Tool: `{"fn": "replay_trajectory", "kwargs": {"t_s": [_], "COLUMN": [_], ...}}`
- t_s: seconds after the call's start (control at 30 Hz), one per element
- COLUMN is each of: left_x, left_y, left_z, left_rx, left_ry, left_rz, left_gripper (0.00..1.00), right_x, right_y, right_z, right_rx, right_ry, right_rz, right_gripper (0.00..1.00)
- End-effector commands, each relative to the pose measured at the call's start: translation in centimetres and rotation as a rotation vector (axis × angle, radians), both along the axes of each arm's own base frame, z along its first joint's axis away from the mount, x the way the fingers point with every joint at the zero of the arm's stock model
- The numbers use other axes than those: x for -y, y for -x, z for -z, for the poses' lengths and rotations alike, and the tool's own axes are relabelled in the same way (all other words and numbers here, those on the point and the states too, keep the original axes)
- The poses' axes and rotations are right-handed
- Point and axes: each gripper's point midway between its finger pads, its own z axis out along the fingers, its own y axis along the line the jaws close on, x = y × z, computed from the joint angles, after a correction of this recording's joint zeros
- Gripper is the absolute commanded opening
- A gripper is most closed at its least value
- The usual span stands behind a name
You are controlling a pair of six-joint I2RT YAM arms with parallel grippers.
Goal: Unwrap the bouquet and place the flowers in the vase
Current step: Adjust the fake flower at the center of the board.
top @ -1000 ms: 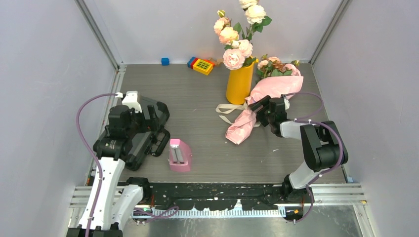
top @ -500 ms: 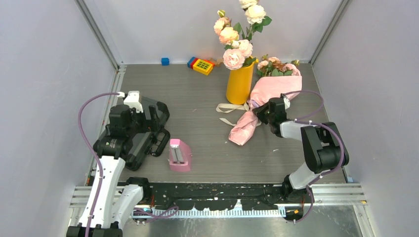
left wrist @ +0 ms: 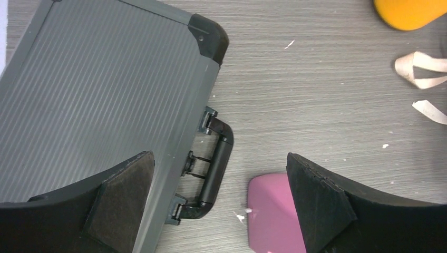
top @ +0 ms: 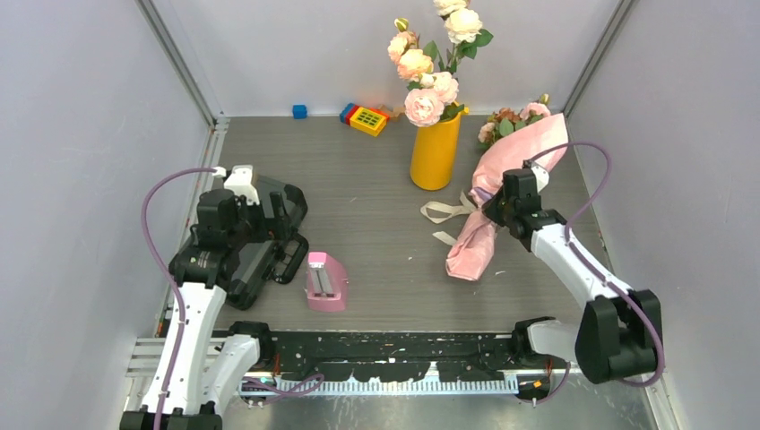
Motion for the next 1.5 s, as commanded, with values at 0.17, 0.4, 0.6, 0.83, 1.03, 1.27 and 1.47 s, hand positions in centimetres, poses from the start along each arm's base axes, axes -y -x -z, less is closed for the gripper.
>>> {"fn": "replay_trajectory", "kwargs": {"t_s": [0.17, 0.4, 0.6, 0.83, 1.03, 1.27, 1.47], "left_x": [3.4, 4.5, 5.4, 6.0, 5.5, 4.9, 5.4], "left_y": [1.9, 3.1, 3.9, 3.0, 3.2, 3.4, 3.8], "left_z": [-1.7, 0.3, -0.4, -1.9, -1.2, -1.3, -1.2], "left_rx": [0.059, 0.01, -0.037, 0.015, 0.041, 0.064, 0.055], "left_ry": [0.231, 0.275, 0.228, 0.221, 0.205, 0.169, 0.186], "left_rz": [0.06, 0.096, 0.21, 0.267, 0.246, 0.23, 0.256], "left_gripper": [0.93, 0.93, 0.96, 0.97, 0.98, 0.99, 0.99], "right_x": [4.6, 4.6, 3.5, 2.8, 2.7, 3.0, 3.0], "right_y": [3.4, 3.8, 3.9, 3.7, 3.8, 4.0, 3.8], "right_z": [-7.4, -3.9, 0.3, 1.5, 1.5, 3.7, 5.7], "right_rx": [0.025, -0.054, -0.079, -0.106, -0.107, -0.162, -0.202], "right_ry": [0.237, 0.241, 0.166, 0.14, 0.131, 0.141, 0.14], "right_rz": [0.057, 0.06, 0.061, 0.047, 0.046, 0.068, 0.081], "right_gripper": [0.0, 0.0, 0.0, 0.19, 0.41, 0.52, 0.57]}}
